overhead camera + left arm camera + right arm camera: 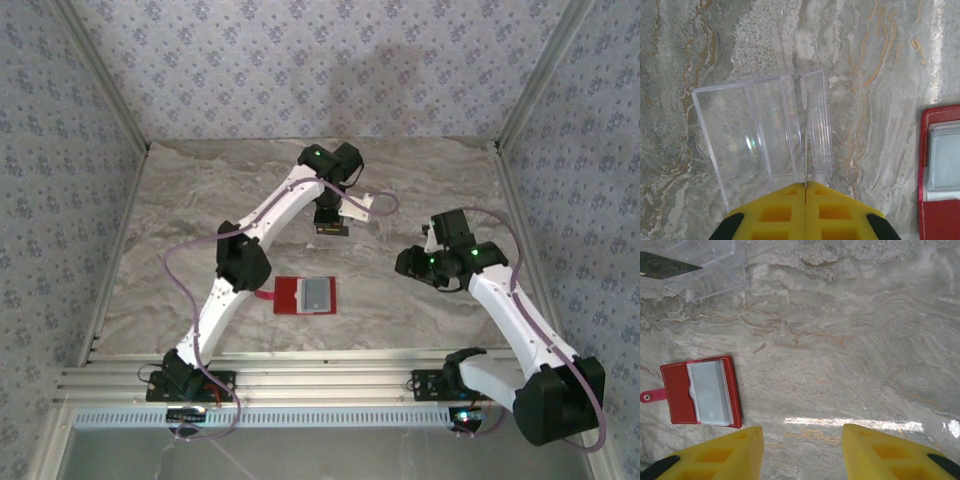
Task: Take the credit cards out of the card holder
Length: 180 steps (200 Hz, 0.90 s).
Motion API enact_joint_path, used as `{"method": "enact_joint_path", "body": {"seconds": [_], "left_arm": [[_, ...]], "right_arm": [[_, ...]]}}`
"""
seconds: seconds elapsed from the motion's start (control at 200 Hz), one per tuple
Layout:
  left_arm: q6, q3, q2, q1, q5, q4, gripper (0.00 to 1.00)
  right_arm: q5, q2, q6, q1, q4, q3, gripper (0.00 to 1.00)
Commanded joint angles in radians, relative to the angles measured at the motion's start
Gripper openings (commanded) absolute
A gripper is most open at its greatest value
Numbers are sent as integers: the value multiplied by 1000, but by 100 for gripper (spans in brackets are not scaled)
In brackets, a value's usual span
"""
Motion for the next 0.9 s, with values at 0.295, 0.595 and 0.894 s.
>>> {"method": "enact_joint_path", "body": {"seconds": [0.295,0.595,0.894], "left_arm": [[-17,-17,63,-7,36,7,0],[-80,7,48,-4,-39,55,0],[-107,11,8,9,20,63,0]], "right_arm": [[-25,-34,-10,-15,-29,-37,47],[-32,-38,-12,-20,-28,-46,47],[-37,-37,-14,-23,-25,-50,47]]}}
